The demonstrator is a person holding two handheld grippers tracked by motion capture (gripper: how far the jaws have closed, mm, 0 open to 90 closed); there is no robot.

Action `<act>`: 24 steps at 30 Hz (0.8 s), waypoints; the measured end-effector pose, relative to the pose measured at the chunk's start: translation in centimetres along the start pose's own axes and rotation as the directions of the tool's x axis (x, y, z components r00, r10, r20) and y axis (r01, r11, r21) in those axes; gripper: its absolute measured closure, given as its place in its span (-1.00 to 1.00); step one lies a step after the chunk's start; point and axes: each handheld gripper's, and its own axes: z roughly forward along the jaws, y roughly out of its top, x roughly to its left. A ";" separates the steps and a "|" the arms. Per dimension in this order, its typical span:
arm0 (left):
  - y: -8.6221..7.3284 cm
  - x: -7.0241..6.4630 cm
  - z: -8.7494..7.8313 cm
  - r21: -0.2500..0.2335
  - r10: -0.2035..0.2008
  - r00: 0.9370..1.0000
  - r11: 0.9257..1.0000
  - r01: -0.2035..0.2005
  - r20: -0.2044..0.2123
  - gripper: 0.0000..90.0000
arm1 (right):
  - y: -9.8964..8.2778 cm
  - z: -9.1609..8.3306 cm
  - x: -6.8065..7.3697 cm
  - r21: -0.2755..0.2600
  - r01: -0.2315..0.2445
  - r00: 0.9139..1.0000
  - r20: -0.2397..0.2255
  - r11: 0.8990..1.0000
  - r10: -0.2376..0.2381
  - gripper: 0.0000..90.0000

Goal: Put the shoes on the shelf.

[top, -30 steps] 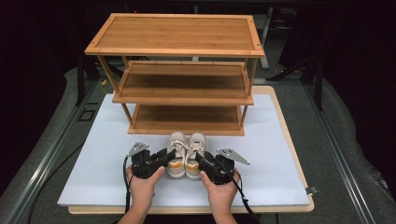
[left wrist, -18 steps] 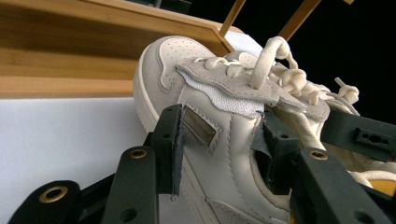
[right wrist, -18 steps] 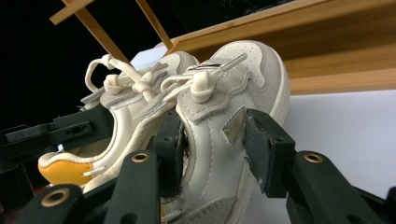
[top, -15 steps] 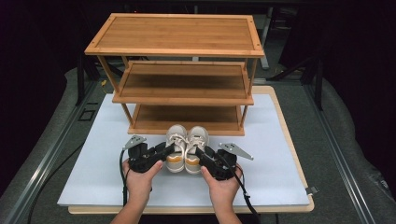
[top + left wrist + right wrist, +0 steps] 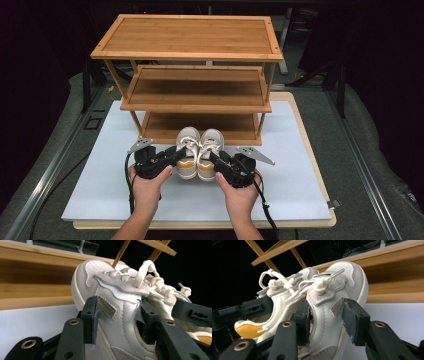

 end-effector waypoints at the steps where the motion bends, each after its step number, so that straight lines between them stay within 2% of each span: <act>1: 0.1 0.0 -0.1 0.000 0.000 1.000 1.000 0.000 0.003 0.27 | 0.2 0.0 0.1 -0.003 0.004 1.000 -0.001 1.000 -0.004 0.30; 7: 0.8 -0.2 -0.6 -0.009 -0.001 1.000 1.000 0.001 0.005 0.27 | 1.0 -0.4 0.8 0.010 0.017 1.000 -0.003 1.000 -0.017 0.30; 11: 1.5 -0.6 -1.0 -0.015 0.013 1.000 1.000 -0.012 0.006 0.27 | 1.5 -0.6 1.1 -0.007 0.018 1.000 -0.013 1.000 -0.018 0.30; 12: 1.6 -0.7 -1.1 -0.017 0.015 1.000 1.000 -0.015 0.005 0.27 | 1.7 -0.7 1.2 -0.003 0.021 1.000 -0.004 1.000 -0.021 0.30; 14: 2.0 -0.8 -1.1 -0.020 0.020 1.000 1.000 -0.020 0.005 0.27 | 2.0 -0.9 1.3 -0.001 0.027 1.000 -0.014 1.000 -0.027 0.30; 16: 2.4 -0.9 -1.1 -0.015 0.023 1.000 1.000 -0.023 0.006 0.27 | 2.2 -0.8 1.3 -0.022 0.018 1.000 -0.022 1.000 -0.018 0.30; 19: 2.9 -1.1 -1.1 -0.015 0.021 1.000 1.000 -0.021 0.010 0.27 | 2.7 -1.0 1.3 -0.013 0.011 1.000 -0.012 1.000 -0.011 0.30; 21: 3.2 -1.2 -1.2 -0.017 0.026 1.000 1.000 -0.026 0.012 0.27 | 2.9 -1.0 1.4 -0.027 0.006 1.000 -0.027 1.000 -0.007 0.30; 24: 3.6 -1.5 -1.3 -0.019 0.034 0.999 0.999 -0.034 0.014 0.27 | 3.4 -1.3 1.6 -0.026 0.016 1.000 -0.023 1.000 -0.017 0.30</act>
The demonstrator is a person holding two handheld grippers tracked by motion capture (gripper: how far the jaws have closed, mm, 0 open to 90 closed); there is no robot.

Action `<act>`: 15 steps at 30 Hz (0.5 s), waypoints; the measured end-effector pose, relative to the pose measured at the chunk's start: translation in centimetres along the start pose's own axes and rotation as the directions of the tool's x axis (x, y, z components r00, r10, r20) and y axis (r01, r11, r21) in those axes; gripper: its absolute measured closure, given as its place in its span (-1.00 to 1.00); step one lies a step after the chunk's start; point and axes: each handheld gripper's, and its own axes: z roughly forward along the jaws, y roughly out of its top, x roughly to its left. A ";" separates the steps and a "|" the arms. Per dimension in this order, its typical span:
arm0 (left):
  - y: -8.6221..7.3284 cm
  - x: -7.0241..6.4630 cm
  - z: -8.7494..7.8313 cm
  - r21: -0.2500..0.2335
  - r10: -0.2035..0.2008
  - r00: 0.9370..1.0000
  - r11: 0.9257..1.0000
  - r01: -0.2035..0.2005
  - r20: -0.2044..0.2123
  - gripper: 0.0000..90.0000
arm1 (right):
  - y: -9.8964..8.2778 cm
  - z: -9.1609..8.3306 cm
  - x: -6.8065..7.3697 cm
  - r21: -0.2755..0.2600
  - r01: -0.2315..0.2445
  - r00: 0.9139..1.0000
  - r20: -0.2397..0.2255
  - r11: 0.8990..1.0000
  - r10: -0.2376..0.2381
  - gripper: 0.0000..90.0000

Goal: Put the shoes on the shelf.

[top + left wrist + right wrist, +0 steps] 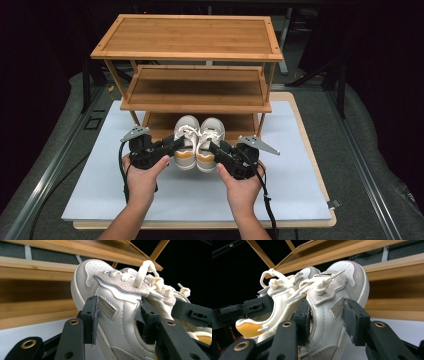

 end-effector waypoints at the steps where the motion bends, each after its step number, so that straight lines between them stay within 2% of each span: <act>1: 0.2 -0.1 0.0 -0.003 0.000 1.000 1.000 0.000 0.003 0.27 | 0.1 0.0 0.0 -0.009 0.003 1.000 0.000 1.000 -0.003 0.30; 3: 0.5 -0.2 -0.2 -0.008 -0.004 1.000 1.000 0.004 0.007 0.27 | 0.6 -0.3 0.2 0.011 0.007 1.000 0.004 1.000 -0.007 0.30; 4: 0.8 -0.2 -0.2 -0.009 -0.001 1.000 1.000 0.002 0.007 0.27 | 0.6 -0.3 0.3 -0.006 0.005 1.000 0.008 1.000 -0.005 0.30; 5: 0.9 -0.3 -0.3 -0.011 -0.001 1.000 1.000 0.001 0.005 0.27 | 0.9 -0.2 0.3 -0.024 0.005 1.000 -0.011 1.000 -0.005 0.30; 15: 2.3 -0.7 -0.7 -0.032 0.014 1.000 0.999 -0.014 0.005 0.27 | 2.4 -0.4 1.1 -0.031 0.023 1.000 -0.018 0.999 -0.024 0.30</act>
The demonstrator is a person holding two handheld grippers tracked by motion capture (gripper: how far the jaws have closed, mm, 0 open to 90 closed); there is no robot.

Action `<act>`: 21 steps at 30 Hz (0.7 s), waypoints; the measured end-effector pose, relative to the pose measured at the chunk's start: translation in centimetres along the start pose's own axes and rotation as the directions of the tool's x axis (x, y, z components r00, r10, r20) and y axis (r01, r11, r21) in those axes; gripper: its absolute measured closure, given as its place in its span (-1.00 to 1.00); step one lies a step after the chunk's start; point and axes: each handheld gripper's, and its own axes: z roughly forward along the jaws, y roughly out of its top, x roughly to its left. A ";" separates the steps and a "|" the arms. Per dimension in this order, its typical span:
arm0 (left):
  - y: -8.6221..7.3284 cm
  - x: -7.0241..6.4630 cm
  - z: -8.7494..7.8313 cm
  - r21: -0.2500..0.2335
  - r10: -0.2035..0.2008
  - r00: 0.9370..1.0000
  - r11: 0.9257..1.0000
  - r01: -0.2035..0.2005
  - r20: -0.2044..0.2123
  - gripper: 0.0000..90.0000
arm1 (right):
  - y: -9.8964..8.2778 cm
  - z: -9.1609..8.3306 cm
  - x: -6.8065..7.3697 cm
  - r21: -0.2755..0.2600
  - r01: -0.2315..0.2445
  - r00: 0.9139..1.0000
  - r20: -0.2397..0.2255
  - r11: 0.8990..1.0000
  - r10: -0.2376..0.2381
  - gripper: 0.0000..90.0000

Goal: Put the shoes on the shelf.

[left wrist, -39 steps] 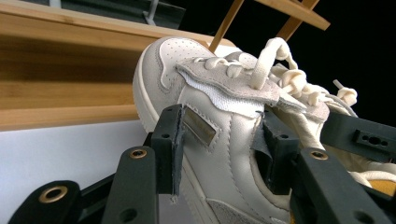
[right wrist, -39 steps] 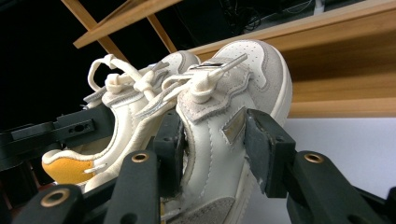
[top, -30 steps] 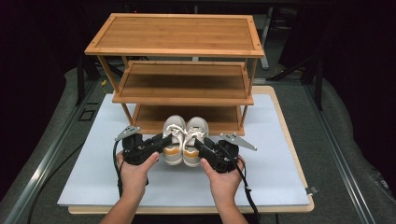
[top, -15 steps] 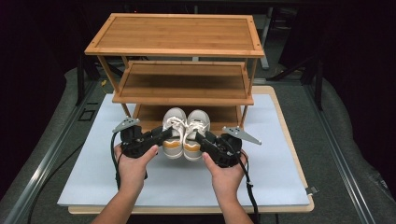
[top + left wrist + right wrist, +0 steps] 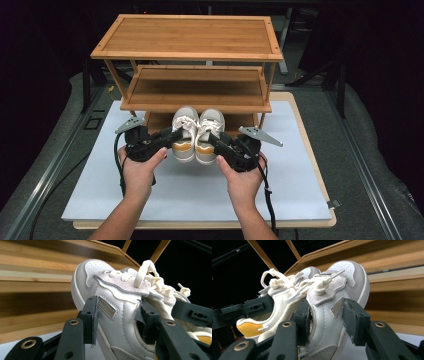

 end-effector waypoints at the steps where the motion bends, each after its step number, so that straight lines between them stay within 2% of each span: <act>1: 0.1 0.0 0.0 0.000 0.001 1.000 1.000 -0.001 0.000 0.27 | 0.1 0.0 0.0 -0.002 0.004 1.000 0.002 1.000 -0.004 0.30; 7: 0.8 0.1 0.2 0.000 0.005 1.000 1.000 -0.005 -0.006 0.27 | 0.9 0.4 0.0 0.001 0.004 1.000 -0.002 1.000 -0.004 0.30; 11: 1.0 0.3 0.4 -0.001 -0.004 1.000 1.000 0.004 -0.007 0.27 | 1.3 0.6 0.1 0.022 0.014 1.000 0.016 1.000 -0.014 0.30; 12: 1.1 0.4 0.5 0.002 -0.008 1.000 1.000 0.008 -0.006 0.27 | 1.4 0.7 0.1 0.019 0.015 1.000 0.004 1.000 -0.015 0.30; 15: 1.5 0.5 0.7 0.002 -0.012 1.000 1.000 0.012 -0.006 0.27 | 1.8 0.9 0.1 0.027 0.018 1.000 0.007 0.999 -0.018 0.30; 18: 2.0 0.5 0.7 0.003 -0.006 1.000 1.000 0.006 -0.009 0.27 | 2.2 1.1 0.2 0.036 0.021 1.000 0.018 0.999 -0.022 0.30; 21: 2.5 0.4 0.7 0.002 0.005 1.000 1.000 -0.005 -0.018 0.27 | 2.6 1.3 0.2 0.032 0.022 1.000 0.005 0.999 -0.022 0.30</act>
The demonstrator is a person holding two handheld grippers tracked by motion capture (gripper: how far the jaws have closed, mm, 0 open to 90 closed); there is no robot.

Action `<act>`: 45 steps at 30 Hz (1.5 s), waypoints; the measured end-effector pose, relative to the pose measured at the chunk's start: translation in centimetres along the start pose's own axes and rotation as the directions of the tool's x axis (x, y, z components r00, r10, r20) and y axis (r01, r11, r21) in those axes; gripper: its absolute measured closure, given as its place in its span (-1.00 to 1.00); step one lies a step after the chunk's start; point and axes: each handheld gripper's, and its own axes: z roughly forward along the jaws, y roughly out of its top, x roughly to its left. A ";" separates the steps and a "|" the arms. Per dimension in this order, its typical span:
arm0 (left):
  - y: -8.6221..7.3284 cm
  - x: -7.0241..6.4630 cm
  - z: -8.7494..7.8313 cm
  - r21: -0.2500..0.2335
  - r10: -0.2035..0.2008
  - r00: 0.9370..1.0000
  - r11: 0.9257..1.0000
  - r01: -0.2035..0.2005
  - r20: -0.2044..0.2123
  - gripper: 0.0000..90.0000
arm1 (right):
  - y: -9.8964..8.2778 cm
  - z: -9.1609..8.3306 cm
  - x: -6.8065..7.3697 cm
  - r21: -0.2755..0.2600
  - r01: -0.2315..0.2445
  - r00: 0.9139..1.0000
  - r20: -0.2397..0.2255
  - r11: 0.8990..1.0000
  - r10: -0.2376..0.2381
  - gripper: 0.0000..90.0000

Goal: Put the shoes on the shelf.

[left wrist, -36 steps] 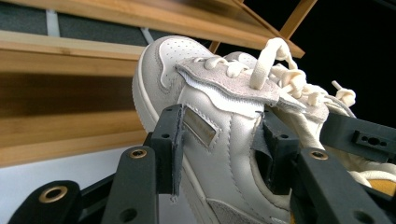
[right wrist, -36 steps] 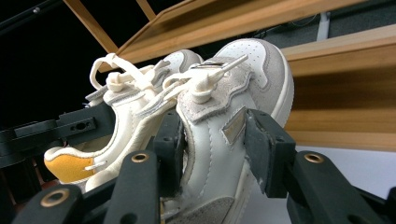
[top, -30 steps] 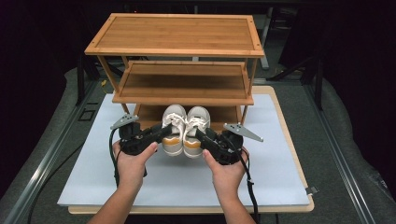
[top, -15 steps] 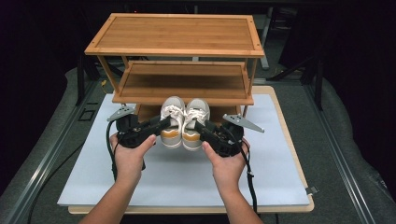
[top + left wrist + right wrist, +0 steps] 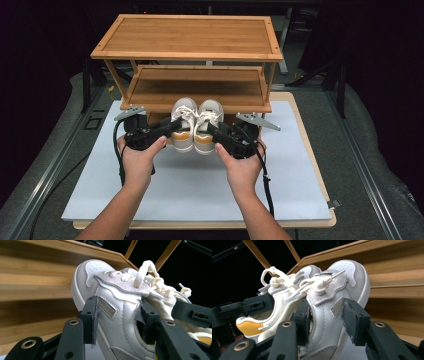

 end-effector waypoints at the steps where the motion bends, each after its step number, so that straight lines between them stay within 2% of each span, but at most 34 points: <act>1: 0.2 0.0 0.0 -0.002 0.001 1.000 1.000 -0.001 0.000 0.27 | 0.1 0.1 0.1 -0.005 0.003 1.000 0.003 1.000 -0.003 0.30; 13: 1.8 0.1 0.4 -0.013 0.004 1.000 1.000 -0.004 -0.002 0.27 | 1.8 0.7 0.2 -0.009 0.006 1.000 -0.004 1.000 -0.006 0.30; 14: 2.0 0.2 0.6 -0.011 0.014 1.000 1.000 -0.014 -0.003 0.27 | 1.9 0.7 0.2 -0.009 0.009 1.000 0.000 1.000 -0.009 0.30; 20: 2.4 0.8 1.6 0.002 0.005 1.000 1.000 -0.005 -0.005 0.27 | 2.5 1.7 -0.2 0.004 0.013 1.000 0.012 1.000 -0.013 0.30; 30: 3.3 2.4 3.4 0.015 -0.028 1.000 0.999 0.028 0.012 0.27 | 3.4 3.5 -1.6 0.011 -0.016 1.000 0.005 1.000 0.016 0.30; 33: 3.5 2.6 3.7 0.014 -0.026 1.000 1.000 0.025 0.008 0.27 | 3.6 3.9 -1.6 0.015 -0.006 1.000 0.012 1.000 0.006 0.30; 39: 4.1 3.2 4.5 0.024 -0.048 0.999 0.999 0.048 0.013 0.27 | 4.3 4.8 -2.0 0.019 -0.014 1.000 0.014 1.000 0.014 0.30; 45: 5.0 3.4 5.4 0.034 -0.044 0.999 0.998 0.044 -0.002 0.27 | 4.9 5.6 -2.6 0.022 -0.020 1.000 0.016 1.000 0.020 0.30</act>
